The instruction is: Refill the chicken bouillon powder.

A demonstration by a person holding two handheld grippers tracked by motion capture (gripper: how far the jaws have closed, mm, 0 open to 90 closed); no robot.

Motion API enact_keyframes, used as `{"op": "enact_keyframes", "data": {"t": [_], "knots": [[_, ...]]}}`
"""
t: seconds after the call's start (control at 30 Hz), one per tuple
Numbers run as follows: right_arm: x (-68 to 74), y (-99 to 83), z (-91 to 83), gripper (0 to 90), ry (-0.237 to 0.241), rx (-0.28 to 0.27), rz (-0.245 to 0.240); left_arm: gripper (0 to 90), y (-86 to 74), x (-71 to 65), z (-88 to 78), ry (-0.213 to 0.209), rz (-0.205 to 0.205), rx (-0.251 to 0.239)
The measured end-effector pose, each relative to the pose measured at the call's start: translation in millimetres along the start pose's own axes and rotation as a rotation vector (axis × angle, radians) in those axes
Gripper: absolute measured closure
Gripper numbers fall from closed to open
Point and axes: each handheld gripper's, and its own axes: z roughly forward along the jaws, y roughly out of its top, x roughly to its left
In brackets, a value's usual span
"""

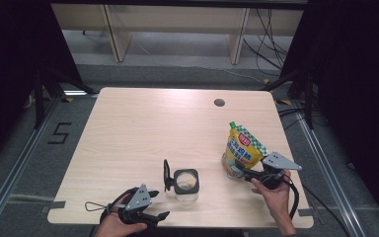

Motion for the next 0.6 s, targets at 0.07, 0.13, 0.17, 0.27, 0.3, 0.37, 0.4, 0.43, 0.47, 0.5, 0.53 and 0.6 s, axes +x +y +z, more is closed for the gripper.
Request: {"op": "enact_keyframes", "data": {"t": [0.07,0.13,0.17,0.27,0.3,0.37,0.4,0.43,0.47,0.5,0.53,0.6], "knots": [[9.3,-5.7,5.3,24.7,-0.030,-0.053,0.063,25.6,-0.2,-0.2,0.3,-0.001,0.008,0.004],[9.6,-6.6,7.3,21.3,-0.039,-0.041,0.062,25.6,-0.5,-1.5,0.3,0.000,0.001,-0.007],[10.1,-8.3,8.8,20.5,-0.070,-0.007,0.040,25.6,-0.4,-1.2,0.4,0.001,0.004,-0.006],[7.8,-13.2,13.2,17.1,-0.086,-0.044,0.031,25.6,-0.4,0.1,0.8,0.007,0.021,0.010],[4.9,-13.7,13.1,17.0,-0.095,-0.046,0.051,25.6,0.4,0.8,-1.2,-0.007,0.025,0.029],[2.6,-15.3,12.0,16.1,-0.090,-0.057,0.090,25.6,0.0,-0.3,-0.1,-0.009,0.013,0.012],[1.1,-15.6,11.1,15.5,-0.099,-0.060,0.093,25.6,-0.5,-1.2,0.9,-0.004,0.009,-0.001],[0.7,-16.2,11.9,15.5,-0.095,-0.076,0.111,25.6,-0.4,-0.7,0.7,-0.003,0.016,0.007],[0.7,-16.2,11.9,15.5,-0.095,-0.076,0.111,25.6,-0.5,-0.9,1.0,-0.006,0.012,0.007],[1.9,-15.9,11.7,15.5,-0.095,-0.082,0.115,25.6,-0.7,-0.4,0.8,-0.001,0.022,0.015],[1.8,-15.7,12.3,15.6,-0.086,-0.092,0.094,25.6,-0.9,-1.3,1.4,-0.009,0.015,0.010],[5.1,-16.0,15.2,15.7,-0.068,-0.086,0.094,25.6,-0.6,-1.5,2.0,-0.010,0.011,0.010]]}}
